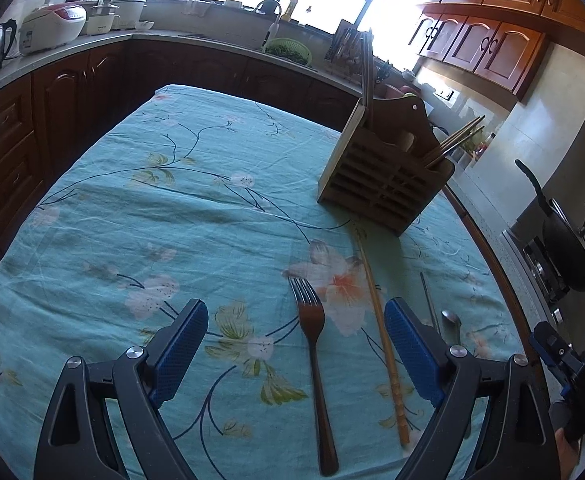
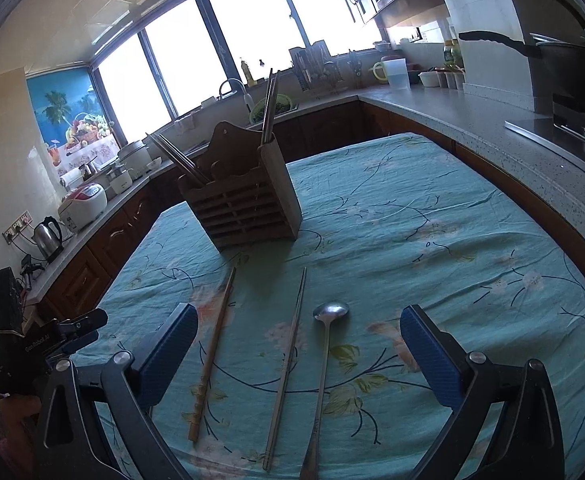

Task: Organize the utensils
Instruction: 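Move both open tools back to the metal fork and spoon, then close the left tool on the metal fork while the right tool grasps the metal spoon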

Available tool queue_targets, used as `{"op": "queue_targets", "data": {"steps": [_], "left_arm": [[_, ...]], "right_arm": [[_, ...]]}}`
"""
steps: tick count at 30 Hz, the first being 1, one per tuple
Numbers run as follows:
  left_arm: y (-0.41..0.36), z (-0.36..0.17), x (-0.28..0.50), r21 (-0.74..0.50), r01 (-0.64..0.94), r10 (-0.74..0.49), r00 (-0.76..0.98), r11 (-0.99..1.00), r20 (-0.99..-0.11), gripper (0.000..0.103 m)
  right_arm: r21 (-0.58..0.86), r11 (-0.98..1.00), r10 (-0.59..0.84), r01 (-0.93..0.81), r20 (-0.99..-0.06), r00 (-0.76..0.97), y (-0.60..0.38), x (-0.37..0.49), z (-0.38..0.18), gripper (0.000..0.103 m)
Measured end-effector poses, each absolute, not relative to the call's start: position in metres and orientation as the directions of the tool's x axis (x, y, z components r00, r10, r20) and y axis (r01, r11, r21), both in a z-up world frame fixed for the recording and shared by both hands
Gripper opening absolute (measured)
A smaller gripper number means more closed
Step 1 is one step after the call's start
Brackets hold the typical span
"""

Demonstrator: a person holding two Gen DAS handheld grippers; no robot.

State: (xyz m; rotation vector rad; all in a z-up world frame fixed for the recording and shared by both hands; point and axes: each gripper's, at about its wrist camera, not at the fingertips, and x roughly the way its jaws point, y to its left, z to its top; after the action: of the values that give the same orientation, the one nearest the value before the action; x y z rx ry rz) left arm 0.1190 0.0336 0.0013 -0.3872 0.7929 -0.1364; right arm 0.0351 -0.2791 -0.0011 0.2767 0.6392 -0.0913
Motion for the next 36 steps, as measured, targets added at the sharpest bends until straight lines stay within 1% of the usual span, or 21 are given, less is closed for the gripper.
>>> {"op": "queue_targets", "data": {"steps": [4, 7, 10, 13, 15, 17, 22, 25, 26, 28, 30, 31, 32, 33, 34, 36], "left_arm": [[0.027, -0.006, 0.125, -0.374, -0.014, -0.266, 0.679, 0.927, -0.684, 0.089], [0.022, -0.012, 0.131, -0.369, -0.013, -0.27, 0.658, 0.929, -0.703, 0.089], [0.018, -0.017, 0.135, -0.364, -0.011, -0.272, 0.645, 0.931, -0.715, 0.088], [0.014, -0.021, 0.14, -0.366, 0.0, -0.282, 0.636, 0.931, -0.718, 0.088], [0.012, -0.023, 0.145, -0.363, 0.006, -0.285, 0.629, 0.932, -0.723, 0.087], [0.008, -0.027, 0.152, -0.361, 0.017, -0.294, 0.615, 0.932, -0.731, 0.084], [-0.002, -0.035, 0.17, -0.347, 0.033, -0.297, 0.594, 0.937, -0.747, 0.082], [-0.007, -0.041, 0.182, -0.337, 0.049, -0.303, 0.57, 0.94, -0.764, 0.072], [-0.009, -0.043, 0.186, -0.336, 0.053, -0.307, 0.559, 0.94, -0.77, 0.067], [-0.011, -0.049, 0.193, -0.339, 0.059, -0.316, 0.541, 0.939, -0.779, 0.06], [-0.016, -0.05, 0.196, -0.316, 0.072, -0.303, 0.549, 0.946, -0.779, 0.057], [-0.017, -0.051, 0.198, -0.305, 0.078, -0.296, 0.551, 0.949, -0.78, 0.049], [-0.018, -0.052, 0.199, -0.299, 0.08, -0.292, 0.55, 0.951, -0.782, 0.038], [-0.018, -0.052, 0.201, -0.296, 0.08, -0.29, 0.55, 0.952, -0.783, 0.034], [-0.017, -0.054, 0.202, -0.298, 0.08, -0.292, 0.549, 0.951, -0.784, 0.025], [-0.016, -0.055, 0.202, -0.316, 0.086, -0.31, 0.547, 0.945, -0.778, 0.025]], "right_arm": [[0.215, 0.962, -0.003, 0.171, -0.616, 0.788, -0.279, 0.038, -0.007, 0.102], [0.203, 0.963, -0.007, 0.177, -0.638, 0.77, -0.279, 0.043, -0.015, 0.099], [0.189, 0.964, -0.015, 0.187, -0.665, 0.747, -0.279, 0.048, -0.025, 0.094], [0.183, 0.963, -0.014, 0.196, -0.695, 0.719, -0.28, 0.054, -0.034, 0.083], [0.176, 0.964, -0.015, 0.2, -0.714, 0.7, -0.281, 0.059, -0.041, 0.074], [0.171, 0.964, -0.013, 0.201, -0.731, 0.683, -0.282, 0.064, -0.047, 0.069], [0.153, 0.966, -0.022, 0.208, -0.755, 0.655, -0.283, 0.074, -0.056, 0.067], [0.144, 0.967, -0.021, 0.21, -0.777, 0.629, -0.284, 0.082, -0.061, 0.061], [0.143, 0.967, -0.019, 0.211, -0.786, 0.618, -0.285, 0.086, -0.064, 0.059], [0.142, 0.966, -0.015, 0.215, -0.802, 0.597, -0.286, 0.09, -0.07, 0.058], [0.121, 0.97, -0.028, 0.21, -0.803, 0.595, -0.284, 0.092, -0.069, 0.055], [0.112, 0.972, -0.032, 0.205, -0.805, 0.593, -0.284, 0.094, -0.069, 0.054], [0.102, 0.974, -0.039, 0.203, -0.808, 0.589, -0.282, 0.096, -0.07, 0.049], [0.085, 0.976, -0.049, 0.201, -0.811, 0.584, -0.281, 0.097, -0.07, 0.042], [0.065, 0.978, -0.063, 0.198, -0.814, 0.578, -0.28, 0.099, -0.071, 0.039], [0.022, 0.98, -0.095, 0.196, -0.819, 0.566, -0.278, 0.101, -0.072, 0.019]]}}
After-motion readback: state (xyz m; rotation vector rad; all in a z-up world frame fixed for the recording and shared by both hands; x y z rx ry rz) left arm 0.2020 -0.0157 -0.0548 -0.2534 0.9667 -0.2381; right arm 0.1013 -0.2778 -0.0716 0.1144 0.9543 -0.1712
